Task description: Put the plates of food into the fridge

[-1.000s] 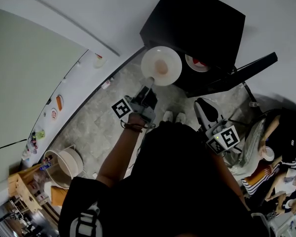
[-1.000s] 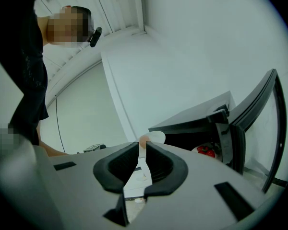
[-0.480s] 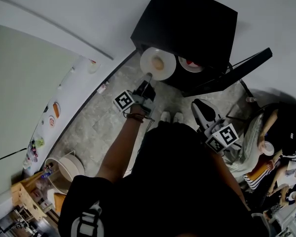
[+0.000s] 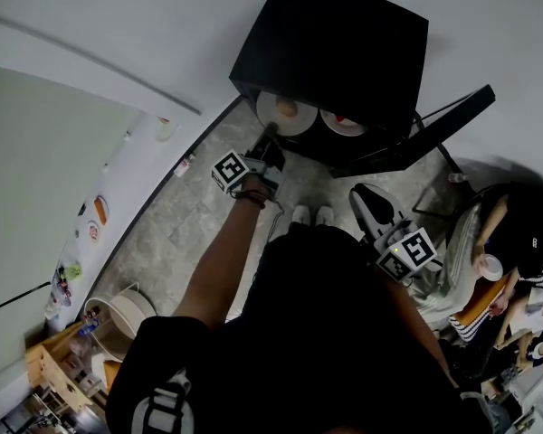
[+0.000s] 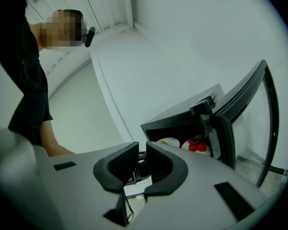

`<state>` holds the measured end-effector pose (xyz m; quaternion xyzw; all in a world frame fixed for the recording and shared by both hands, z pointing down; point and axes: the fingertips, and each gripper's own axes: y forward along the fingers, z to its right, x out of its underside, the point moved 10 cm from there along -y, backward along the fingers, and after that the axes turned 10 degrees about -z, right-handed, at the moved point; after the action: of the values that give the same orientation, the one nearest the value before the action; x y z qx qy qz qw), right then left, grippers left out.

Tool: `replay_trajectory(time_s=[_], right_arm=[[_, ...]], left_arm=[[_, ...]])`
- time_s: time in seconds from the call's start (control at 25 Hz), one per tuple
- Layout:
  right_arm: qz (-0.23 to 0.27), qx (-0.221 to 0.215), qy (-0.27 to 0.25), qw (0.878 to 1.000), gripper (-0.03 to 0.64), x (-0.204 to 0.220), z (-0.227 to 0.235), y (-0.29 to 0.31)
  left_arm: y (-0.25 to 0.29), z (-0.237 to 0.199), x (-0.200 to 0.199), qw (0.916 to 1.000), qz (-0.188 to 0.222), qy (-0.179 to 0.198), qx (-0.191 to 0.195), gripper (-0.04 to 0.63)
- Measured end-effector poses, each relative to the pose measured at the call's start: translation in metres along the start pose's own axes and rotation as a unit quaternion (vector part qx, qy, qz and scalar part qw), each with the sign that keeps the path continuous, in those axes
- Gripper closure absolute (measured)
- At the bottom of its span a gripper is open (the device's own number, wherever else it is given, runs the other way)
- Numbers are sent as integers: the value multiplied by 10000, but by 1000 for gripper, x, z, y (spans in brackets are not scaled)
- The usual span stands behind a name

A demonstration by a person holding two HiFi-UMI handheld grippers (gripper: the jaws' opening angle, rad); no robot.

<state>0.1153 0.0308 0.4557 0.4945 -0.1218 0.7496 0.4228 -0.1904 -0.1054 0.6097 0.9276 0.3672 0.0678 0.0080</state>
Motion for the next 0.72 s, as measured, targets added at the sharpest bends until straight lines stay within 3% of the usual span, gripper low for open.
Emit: replay_trajectory(time_s=[0.72], right_arm=[[48, 218, 49, 9997, 554, -4, 6, 0]], left_arm=[[55, -15, -21, 9984, 93, -450, -333, 561]])
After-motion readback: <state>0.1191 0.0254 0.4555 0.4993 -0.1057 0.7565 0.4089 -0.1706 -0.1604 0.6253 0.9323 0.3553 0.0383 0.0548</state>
